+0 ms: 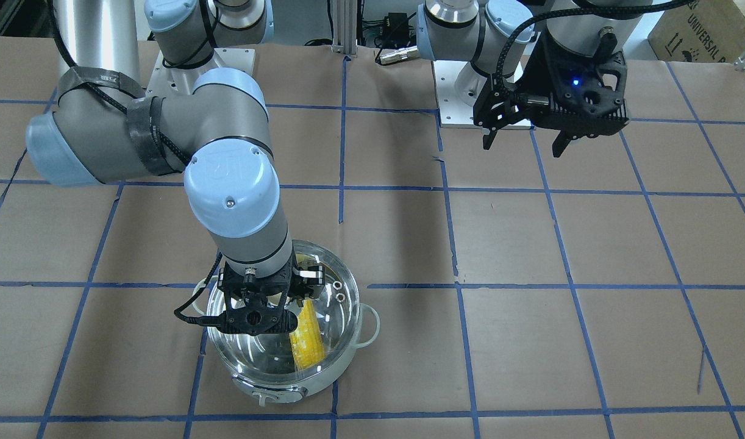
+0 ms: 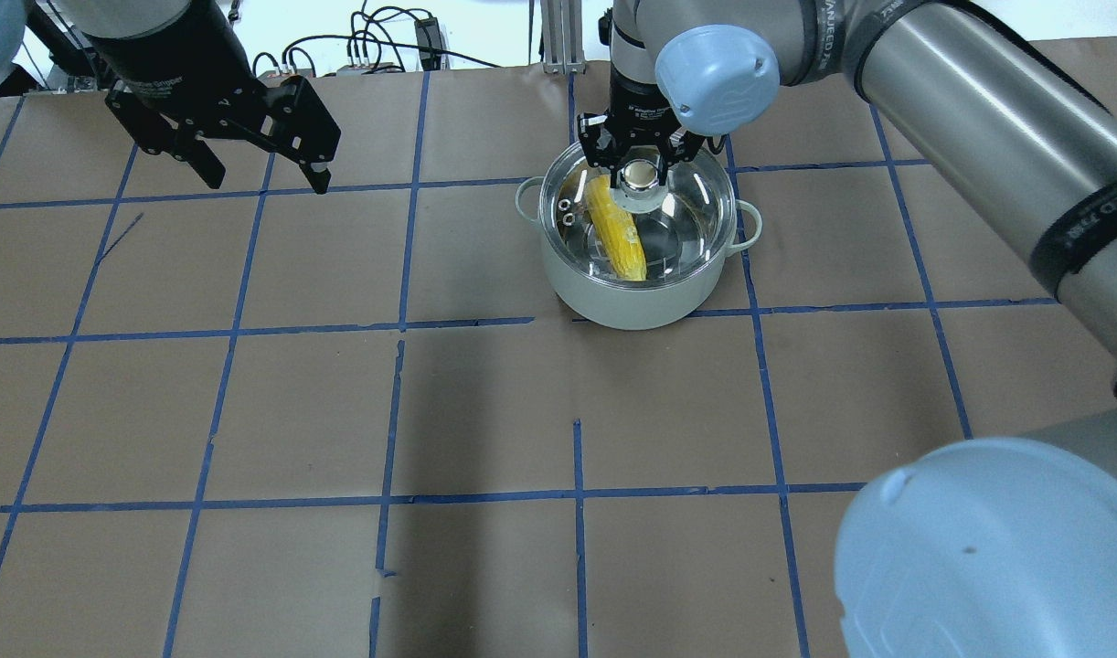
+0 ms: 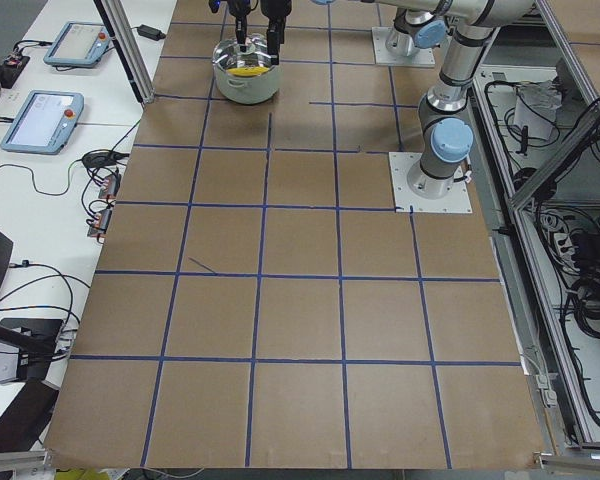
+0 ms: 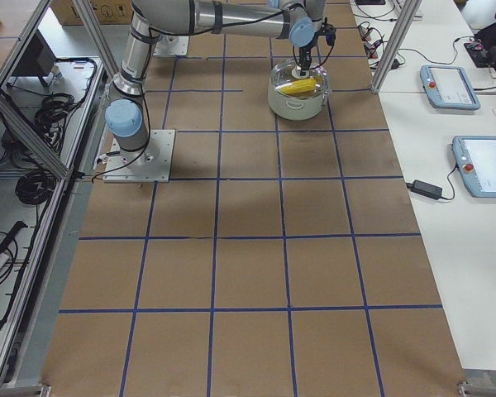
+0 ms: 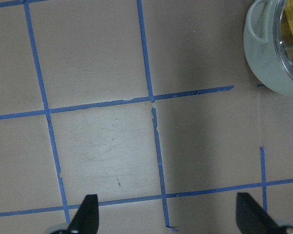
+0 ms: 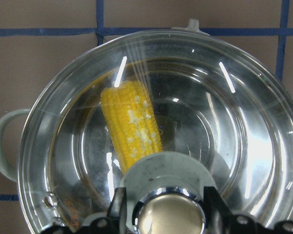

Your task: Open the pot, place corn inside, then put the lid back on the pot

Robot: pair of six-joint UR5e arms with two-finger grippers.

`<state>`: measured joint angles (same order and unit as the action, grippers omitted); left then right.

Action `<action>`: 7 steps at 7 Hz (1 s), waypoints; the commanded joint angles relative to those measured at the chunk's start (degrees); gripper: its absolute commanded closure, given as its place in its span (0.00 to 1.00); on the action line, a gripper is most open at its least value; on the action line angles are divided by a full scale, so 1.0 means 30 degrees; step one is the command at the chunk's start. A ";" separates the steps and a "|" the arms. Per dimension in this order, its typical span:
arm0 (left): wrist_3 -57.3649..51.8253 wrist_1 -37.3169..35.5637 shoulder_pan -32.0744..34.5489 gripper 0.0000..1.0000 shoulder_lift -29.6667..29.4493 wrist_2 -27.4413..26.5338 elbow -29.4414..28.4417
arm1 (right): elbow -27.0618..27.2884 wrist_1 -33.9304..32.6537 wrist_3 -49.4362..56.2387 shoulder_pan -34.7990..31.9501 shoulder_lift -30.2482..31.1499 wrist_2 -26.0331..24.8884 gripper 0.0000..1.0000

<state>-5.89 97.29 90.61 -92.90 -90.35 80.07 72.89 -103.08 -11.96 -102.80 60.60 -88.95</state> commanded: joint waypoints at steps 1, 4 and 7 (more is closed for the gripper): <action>0.0000 0.0000 0.0001 0.00 0.0000 0.0000 0.0000 | -0.0214 0.0054 0.0121 0.0427 0.0103 0.0033 0.00; 0.0029 0.0029 0.0001 0.00 0.0029 0.0000 0.0000 | -0.2208 0.0639 0.2896 0.2125 0.0655 0.0003 0.00; 0.0029 0.0059 0.0001 0.00 0.0058 0.0000 0.0000 | 0.2284 0.0523 0.3227 0.3530 0.5298 0.0002 0.00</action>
<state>-5.80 97.40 90.62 -92.75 -90.35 80.04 73.61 -101.38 -2.41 -93.98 70.08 -89.16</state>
